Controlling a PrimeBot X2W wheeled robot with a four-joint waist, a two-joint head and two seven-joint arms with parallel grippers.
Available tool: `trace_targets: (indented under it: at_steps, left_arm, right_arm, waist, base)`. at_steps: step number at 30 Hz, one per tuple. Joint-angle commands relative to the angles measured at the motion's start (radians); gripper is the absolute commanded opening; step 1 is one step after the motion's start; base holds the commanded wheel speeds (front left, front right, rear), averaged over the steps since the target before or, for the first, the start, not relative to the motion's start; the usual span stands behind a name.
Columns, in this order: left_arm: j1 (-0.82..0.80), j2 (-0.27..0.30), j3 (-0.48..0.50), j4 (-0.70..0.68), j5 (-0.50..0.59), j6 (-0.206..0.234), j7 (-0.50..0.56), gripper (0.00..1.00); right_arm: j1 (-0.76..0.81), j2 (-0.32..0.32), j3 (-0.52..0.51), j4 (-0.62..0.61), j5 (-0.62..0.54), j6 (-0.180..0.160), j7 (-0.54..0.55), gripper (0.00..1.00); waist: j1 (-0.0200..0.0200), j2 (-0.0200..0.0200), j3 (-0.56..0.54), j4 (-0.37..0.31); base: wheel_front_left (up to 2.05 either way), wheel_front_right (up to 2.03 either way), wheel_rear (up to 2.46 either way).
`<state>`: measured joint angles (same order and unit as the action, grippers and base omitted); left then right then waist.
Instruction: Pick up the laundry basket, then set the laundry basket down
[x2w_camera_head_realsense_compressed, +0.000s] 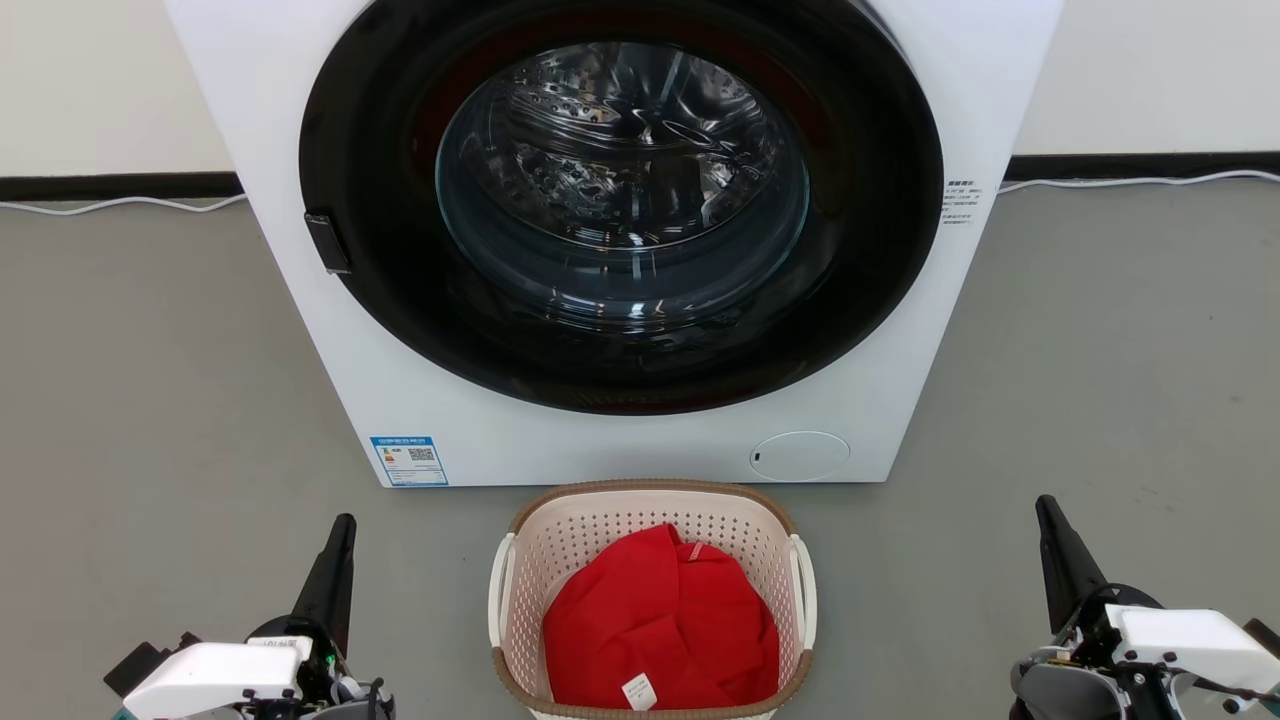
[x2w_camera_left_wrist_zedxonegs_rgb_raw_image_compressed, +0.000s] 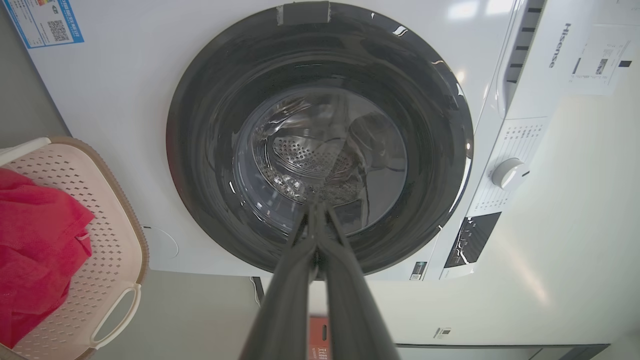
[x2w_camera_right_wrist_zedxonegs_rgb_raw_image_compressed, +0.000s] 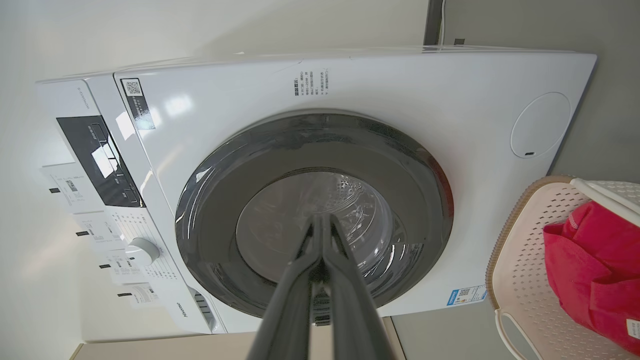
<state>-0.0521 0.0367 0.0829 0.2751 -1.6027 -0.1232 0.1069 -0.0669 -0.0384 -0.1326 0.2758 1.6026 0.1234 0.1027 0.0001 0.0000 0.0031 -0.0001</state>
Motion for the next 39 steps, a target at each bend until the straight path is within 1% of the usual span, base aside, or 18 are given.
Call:
trace_targets:
  at_steps: [1, 39]
  left_arm:
    - [-0.056, 0.014, 0.031, -0.03, -0.006, -0.007, 0.006, 0.0]
    - [-0.056, 0.013, 0.031, -0.03, -0.006, -0.007, 0.006, 0.0]
  right_arm:
    - [-0.041, -0.012, 0.019, -0.031, 0.006, 0.007, 0.01, 0.0]
    - [-0.041, -0.012, 0.019, -0.031, 0.006, 0.007, 0.01, 0.0]
  waist:
    - [0.0, 0.0, 0.0, 0.0]
    - [0.0, 0.0, 0.0, 0.0]
  base:
    - [0.0, 0.0, 0.0]
    - [0.0, 0.0, 0.0]
